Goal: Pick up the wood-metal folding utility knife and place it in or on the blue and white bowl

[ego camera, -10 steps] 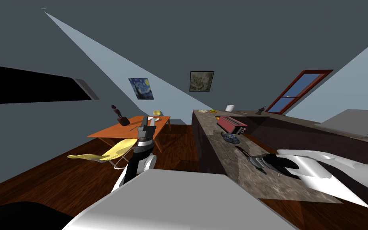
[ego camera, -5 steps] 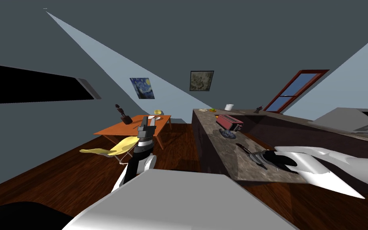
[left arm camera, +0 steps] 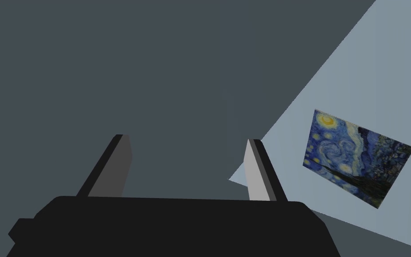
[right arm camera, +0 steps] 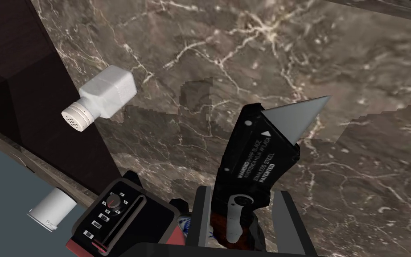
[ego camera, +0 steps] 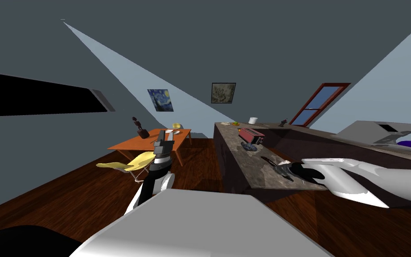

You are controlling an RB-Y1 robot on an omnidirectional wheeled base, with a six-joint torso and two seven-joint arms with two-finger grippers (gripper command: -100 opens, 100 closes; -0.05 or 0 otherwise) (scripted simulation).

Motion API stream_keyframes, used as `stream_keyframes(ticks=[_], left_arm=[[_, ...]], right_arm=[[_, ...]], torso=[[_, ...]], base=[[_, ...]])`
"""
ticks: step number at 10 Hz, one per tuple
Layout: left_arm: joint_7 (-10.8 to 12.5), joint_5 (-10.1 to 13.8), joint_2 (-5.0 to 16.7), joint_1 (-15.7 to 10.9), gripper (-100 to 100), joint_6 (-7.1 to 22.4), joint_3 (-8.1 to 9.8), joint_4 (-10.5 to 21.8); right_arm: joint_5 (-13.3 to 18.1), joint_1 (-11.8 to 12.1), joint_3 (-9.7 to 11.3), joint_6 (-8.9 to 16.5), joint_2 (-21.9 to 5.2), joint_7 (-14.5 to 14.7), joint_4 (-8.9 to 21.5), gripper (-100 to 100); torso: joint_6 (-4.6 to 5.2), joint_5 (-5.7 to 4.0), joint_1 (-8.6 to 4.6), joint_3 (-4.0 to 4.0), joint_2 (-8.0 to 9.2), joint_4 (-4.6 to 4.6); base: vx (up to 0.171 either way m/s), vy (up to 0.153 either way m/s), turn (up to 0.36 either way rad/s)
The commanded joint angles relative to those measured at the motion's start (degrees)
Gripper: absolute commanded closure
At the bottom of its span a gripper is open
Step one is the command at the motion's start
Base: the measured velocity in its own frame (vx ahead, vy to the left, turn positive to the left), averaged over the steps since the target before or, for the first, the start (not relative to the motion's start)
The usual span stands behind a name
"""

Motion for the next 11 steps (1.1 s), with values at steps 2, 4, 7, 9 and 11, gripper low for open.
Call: stream_keyframes(ticks=[2,4,7,9,11], left_arm=[[0.0,0.0,0.0,0.0,0,0.0,0.00,0.0],[0.0,0.0,0.0,0.0,0,0.0,0.01,0.0],[0.0,0.0,0.0,0.0,0,0.0,0.01,0.0],[0.0,0.0,0.0,0.0,0,0.0,0.00,0.0],[0.0,0.0,0.0,0.0,0,0.0,0.00,0.0]], right_arm=[[-2.5,-1.8,-1.4,-0.6,0.3,-0.9,0.3,100],[-5.8,-3.3,-2.2,-0.9,1.5,-1.4,0.4,100],[-10.0,-4.7,-2.9,-1.3,3.2,-1.9,0.3,100],[-12.9,-5.6,-3.3,-1.5,4.4,-2.1,0.2,100],[-15.8,-6.3,-3.6,-1.7,5.6,-2.3,0.0,100]], torso=[[-0.02,0.00,-0.07,-0.13,-0.24,-0.03],[-0.05,-0.07,-0.18,-0.36,-0.63,-0.12],[-0.03,-0.09,-0.19,-0.52,-0.89,-0.19],[0.00,-0.08,-0.10,-0.51,-0.88,-0.18],[0.01,-0.08,-0.07,-0.47,-0.80,-0.17]], base=[[0.079,-0.031,-0.056],[0.161,-0.028,-0.046],[0.185,-0.016,-0.051],[0.182,-0.004,-0.056],[0.181,0.006,-0.050]])
